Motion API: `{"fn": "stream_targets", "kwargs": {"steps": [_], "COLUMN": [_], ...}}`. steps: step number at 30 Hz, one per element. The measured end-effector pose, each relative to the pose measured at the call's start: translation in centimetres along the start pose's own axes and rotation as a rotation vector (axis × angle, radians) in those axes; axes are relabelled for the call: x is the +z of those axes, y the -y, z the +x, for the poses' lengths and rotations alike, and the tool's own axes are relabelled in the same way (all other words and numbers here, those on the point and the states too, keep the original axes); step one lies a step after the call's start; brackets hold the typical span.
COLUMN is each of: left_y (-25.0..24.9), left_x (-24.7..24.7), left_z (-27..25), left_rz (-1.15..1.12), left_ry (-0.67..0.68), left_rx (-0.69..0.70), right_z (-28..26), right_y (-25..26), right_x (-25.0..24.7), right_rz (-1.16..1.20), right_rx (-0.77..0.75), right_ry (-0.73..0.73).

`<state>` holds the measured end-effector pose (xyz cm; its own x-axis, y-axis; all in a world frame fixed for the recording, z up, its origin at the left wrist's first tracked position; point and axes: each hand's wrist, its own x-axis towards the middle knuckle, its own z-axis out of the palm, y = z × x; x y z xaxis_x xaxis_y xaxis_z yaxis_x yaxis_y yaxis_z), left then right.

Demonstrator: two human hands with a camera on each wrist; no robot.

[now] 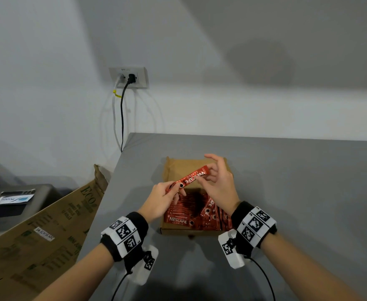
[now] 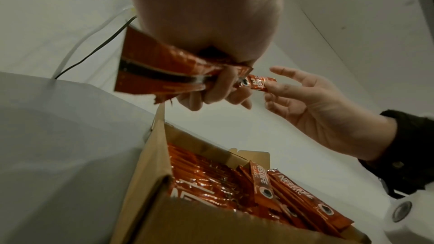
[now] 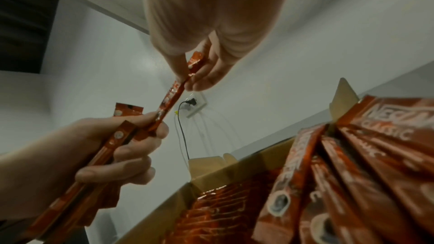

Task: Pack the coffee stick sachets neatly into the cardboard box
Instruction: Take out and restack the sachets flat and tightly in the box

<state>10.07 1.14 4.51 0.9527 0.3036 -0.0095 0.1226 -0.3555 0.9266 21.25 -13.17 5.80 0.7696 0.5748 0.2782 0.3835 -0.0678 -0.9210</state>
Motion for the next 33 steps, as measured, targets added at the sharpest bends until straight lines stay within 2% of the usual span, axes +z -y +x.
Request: {"fn": "stream_targets", "kwargs": {"steps": [2, 4, 6, 9, 11, 15, 17, 19, 22, 24, 26, 27, 30, 33], "left_y": [-0.2, -0.4, -0.5, 0.0, 0.5, 1.2, 1.1, 0.9, 0.8, 0.5, 0.3, 0.4, 1.1, 1.7], "left_x": [0.1, 0.3, 0.5, 0.2, -0.5, -2.4, -2.7, -2.6, -2.5, -2.6, -2.6, -2.5, -1.6, -0.3], "left_z": [0.0, -0.1, 0.0, 0.1, 0.1, 0.2, 0.2, 0.1, 0.1, 0.0, -0.2, -0.3, -0.4, -0.6], "left_rz": [0.045, 0.087, 0.094, 0.158, 0.251, 0.254, 0.312, 0.349, 0.328, 0.386, 0.545, 0.618, 0.799, 0.997], "left_ry": [0.094, 0.131, 0.130, 0.156, 0.099, -0.149, -0.137, -0.107, -0.129, -0.015, 0.212, 0.283, 0.318, 0.294], "left_rx": [0.004, 0.012, 0.010, -0.036, -0.081, -0.115, -0.100, -0.086, -0.084, -0.073, -0.086, -0.097, -0.113, -0.052], "right_z": [0.0, -0.2, -0.5, -0.4, -0.5, -1.6, -2.1, -2.3, -2.4, -2.4, -2.5, -2.5, -2.6, -2.7], "right_y": [0.2, 0.5, 0.7, 0.6, 0.5, 0.1, -0.2, -0.5, -0.7, -0.8, -0.8, -0.8, -0.7, -1.0], "right_x": [0.3, 0.6, 0.9, 0.5, 0.2, 0.4, 1.3, 2.4, 3.8, 4.4, 4.8, 5.0, 5.6, 5.5], "right_rz": [0.032, 0.075, 0.089, -0.099, -0.235, -0.298, -0.364, -0.511, -0.727, -0.838, -0.918, -0.948, -0.991, -0.973], "right_rx": [-0.037, -0.020, 0.050, 0.108, 0.094, 0.134, 0.118, 0.092, 0.021, -0.010, -0.014, -0.028, -0.068, -0.068], "right_ry": [-0.059, -0.058, 0.021, 0.173, 0.264, 0.435, 0.534, 0.635, 0.770, 0.816, 0.841, 0.846, 0.850, 0.836]}}
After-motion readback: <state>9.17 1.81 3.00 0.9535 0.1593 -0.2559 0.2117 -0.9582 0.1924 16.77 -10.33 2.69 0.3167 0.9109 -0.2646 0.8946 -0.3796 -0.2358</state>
